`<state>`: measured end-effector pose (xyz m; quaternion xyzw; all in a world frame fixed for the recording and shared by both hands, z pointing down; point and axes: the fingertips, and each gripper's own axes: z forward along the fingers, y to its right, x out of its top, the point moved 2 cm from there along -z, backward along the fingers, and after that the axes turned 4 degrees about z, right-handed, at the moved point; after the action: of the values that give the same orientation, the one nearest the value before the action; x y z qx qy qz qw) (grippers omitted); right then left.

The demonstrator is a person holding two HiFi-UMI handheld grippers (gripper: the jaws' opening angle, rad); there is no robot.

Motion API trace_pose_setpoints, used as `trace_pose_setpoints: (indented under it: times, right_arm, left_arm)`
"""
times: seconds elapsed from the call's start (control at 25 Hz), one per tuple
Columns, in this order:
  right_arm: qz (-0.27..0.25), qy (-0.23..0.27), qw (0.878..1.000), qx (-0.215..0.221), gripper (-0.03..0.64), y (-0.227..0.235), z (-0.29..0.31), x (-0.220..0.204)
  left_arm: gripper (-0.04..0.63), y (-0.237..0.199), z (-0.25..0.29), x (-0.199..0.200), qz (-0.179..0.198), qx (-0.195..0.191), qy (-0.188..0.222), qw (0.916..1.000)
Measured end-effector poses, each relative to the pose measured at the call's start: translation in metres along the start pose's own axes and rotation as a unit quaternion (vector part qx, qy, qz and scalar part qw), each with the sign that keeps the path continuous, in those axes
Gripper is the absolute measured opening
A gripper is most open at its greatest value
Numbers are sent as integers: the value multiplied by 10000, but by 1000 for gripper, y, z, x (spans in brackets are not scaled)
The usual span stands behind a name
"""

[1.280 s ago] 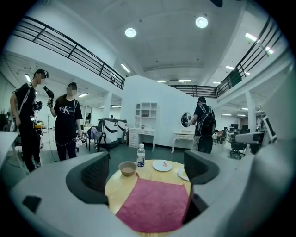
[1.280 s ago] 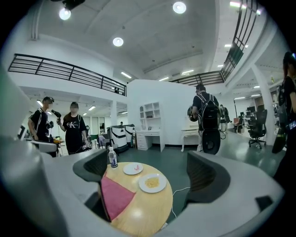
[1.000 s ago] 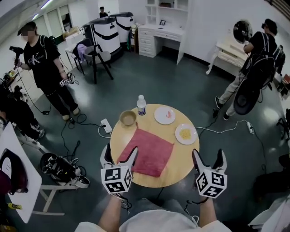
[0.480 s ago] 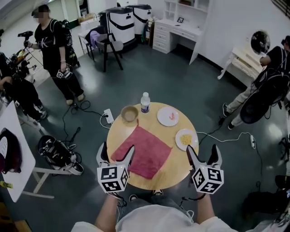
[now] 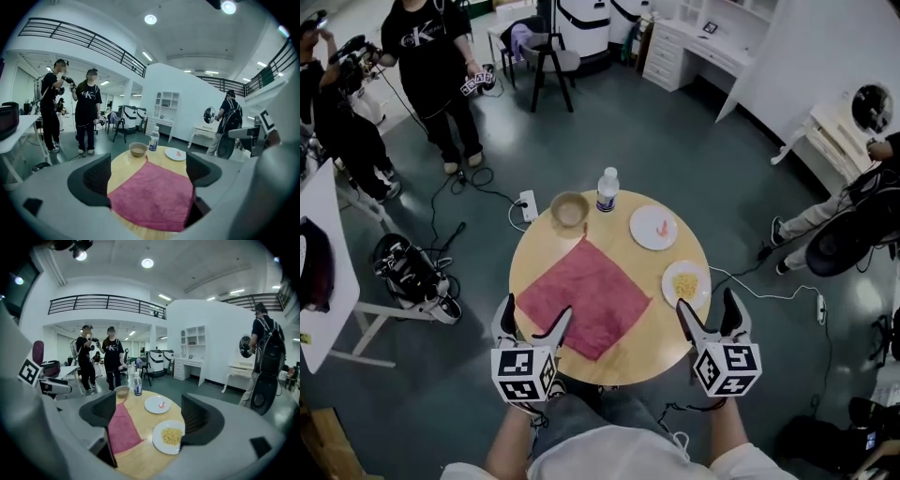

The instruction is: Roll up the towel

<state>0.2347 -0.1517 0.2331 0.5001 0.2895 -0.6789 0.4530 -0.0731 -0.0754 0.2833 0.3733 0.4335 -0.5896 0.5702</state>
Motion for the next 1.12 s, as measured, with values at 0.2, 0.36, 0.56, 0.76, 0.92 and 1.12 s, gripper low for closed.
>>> trace_pose_setpoints:
  times: [0.2,0.36,0.56,0.76,0.92,1.12]
  right_arm:
    - [-218,-407,9970,627,399,-1,24,-20]
    - [-454,-868,9887,1134,345,-6,44,-46]
    - [-1133,-1505,9647,1842,276,-14,66,-79]
    - [-1758,-1936,9354,2381,230,-17,85,-102]
    - [-2501,-2226,8933,2998,220,-26,95,-122]
    - [-3285,-2610,8267,3750,179,-34,100,-143]
  left_arm:
    - [499,16,-1,-31,47,-166,-475,9987]
    - [442,34,6,-57,162,-573,-900,9942]
    - [379,54,15,-88,431,-1149,-1471,9815]
    - [359,67,20,-106,769,-1583,-1806,9677]
    - [311,76,18,-122,1093,-1978,-2108,9510]
    - [295,99,7,-141,1879,-2784,-2584,9058]
